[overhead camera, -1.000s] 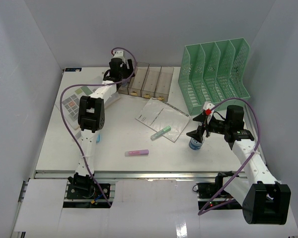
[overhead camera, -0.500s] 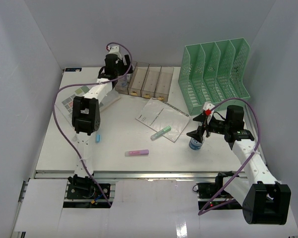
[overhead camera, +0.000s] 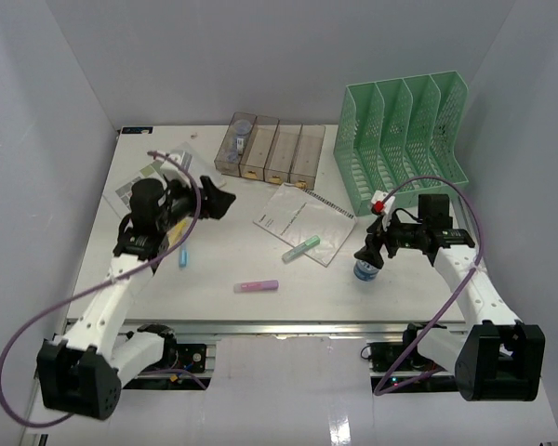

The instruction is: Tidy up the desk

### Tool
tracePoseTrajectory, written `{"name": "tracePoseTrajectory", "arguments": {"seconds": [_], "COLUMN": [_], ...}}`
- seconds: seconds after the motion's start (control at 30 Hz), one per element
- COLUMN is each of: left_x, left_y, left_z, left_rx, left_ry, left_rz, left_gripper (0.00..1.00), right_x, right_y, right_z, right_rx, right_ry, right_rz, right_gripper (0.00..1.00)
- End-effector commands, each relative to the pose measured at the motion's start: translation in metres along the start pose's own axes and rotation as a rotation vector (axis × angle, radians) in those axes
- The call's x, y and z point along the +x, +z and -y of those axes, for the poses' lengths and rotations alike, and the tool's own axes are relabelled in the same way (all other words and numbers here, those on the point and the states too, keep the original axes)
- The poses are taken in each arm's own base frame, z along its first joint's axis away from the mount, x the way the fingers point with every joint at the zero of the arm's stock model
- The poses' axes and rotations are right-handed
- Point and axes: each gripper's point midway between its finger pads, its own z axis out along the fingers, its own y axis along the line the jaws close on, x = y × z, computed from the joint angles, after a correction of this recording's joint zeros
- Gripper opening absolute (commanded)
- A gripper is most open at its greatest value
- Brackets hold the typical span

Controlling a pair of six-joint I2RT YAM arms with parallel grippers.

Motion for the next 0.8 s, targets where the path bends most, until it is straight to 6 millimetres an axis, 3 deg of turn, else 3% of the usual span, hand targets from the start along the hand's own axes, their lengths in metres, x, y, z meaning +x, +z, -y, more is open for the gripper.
{"name": "tracePoseTrajectory", "arguments": {"seconds": [0.0, 0.1, 0.2, 0.43, 0.63, 0.77], "left_x": [0.066, 0.080, 0.069, 0.069, 0.064, 0.063], "left_y": [-0.045, -0.060, -0.066, -0.064, -0.068, -0.069], "left_z": [-0.001, -0.005, 0.000, -0.012, -0.014, -0.014], "left_rx": [-0.015, -0.052, -0.052, -0.111, -0.138, -0.139], "left_ry": [-0.003, 0.008, 0.016, 0.012, 0.014, 0.012], "left_rz": [-0.122, -0.125, -0.073, -0.080, -0.049, -0.043], "left_gripper": [0.98, 0.98, 0.98, 0.98, 0.98, 0.98], "right_x": [0.009, 0.020, 0.029, 0.039, 0.063, 0.069], "right_y": [-0.009, -0.012, -0.006, 0.006, 0.010, 0.007], "right_z": [0.002, 0.020, 0.024, 0.012, 0.008, 0.000], "right_rx": [0.045, 0.199, 0.270, 0.228, 0.205, 0.174], "right_ry": [-0.025, 0.025, 0.040, 0.114, 0.164, 0.157], "right_rz": [-0.160, -0.251, -0.316, -0.353, -0.480, -0.503], "right_gripper": [0.90, 0.90, 0.90, 0.90, 0.90, 0.96]}}
